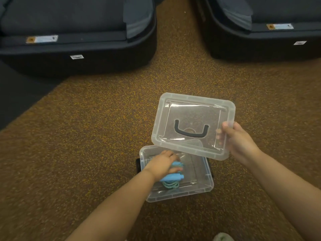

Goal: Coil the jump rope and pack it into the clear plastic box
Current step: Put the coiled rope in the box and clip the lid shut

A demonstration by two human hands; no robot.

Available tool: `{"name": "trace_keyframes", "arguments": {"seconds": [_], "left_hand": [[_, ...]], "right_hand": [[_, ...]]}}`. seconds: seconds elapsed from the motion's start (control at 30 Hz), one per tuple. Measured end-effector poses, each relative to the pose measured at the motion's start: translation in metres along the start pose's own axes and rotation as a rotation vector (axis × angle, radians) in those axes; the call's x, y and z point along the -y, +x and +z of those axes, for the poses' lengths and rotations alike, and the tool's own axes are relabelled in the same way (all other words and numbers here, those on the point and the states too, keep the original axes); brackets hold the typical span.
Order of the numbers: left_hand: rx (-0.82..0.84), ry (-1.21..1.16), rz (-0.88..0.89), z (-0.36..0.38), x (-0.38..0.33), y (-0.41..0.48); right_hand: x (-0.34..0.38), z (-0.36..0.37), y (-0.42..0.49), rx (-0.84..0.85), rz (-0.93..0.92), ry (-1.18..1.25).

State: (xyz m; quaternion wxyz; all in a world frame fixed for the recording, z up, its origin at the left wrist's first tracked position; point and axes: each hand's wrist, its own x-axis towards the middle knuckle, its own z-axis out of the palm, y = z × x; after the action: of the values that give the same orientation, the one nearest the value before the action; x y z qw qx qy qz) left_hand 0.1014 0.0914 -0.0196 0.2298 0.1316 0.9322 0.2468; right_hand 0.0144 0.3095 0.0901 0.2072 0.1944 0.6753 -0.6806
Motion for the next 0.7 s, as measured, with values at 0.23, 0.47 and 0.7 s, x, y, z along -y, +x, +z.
{"name": "trace_keyframes", "arguments": {"seconds": [0.23, 0.47, 0.7], "left_hand": [[-0.606, -0.238, -0.305, -0.023, -0.014, -0.044], [-1.039, -0.995, -0.676, -0.049, -0.017, -0.084], [-0.83, -1.442, -0.508, -0.065, -0.028, -0.101]], "right_hand": [[0.003, 0.004, -0.03, 0.019, 0.021, 0.069], [0.016, 0.005, -0.052, 0.056, 0.016, 0.05], [0.01, 0.009, -0.063, 0.168, 0.023, -0.053]]}}
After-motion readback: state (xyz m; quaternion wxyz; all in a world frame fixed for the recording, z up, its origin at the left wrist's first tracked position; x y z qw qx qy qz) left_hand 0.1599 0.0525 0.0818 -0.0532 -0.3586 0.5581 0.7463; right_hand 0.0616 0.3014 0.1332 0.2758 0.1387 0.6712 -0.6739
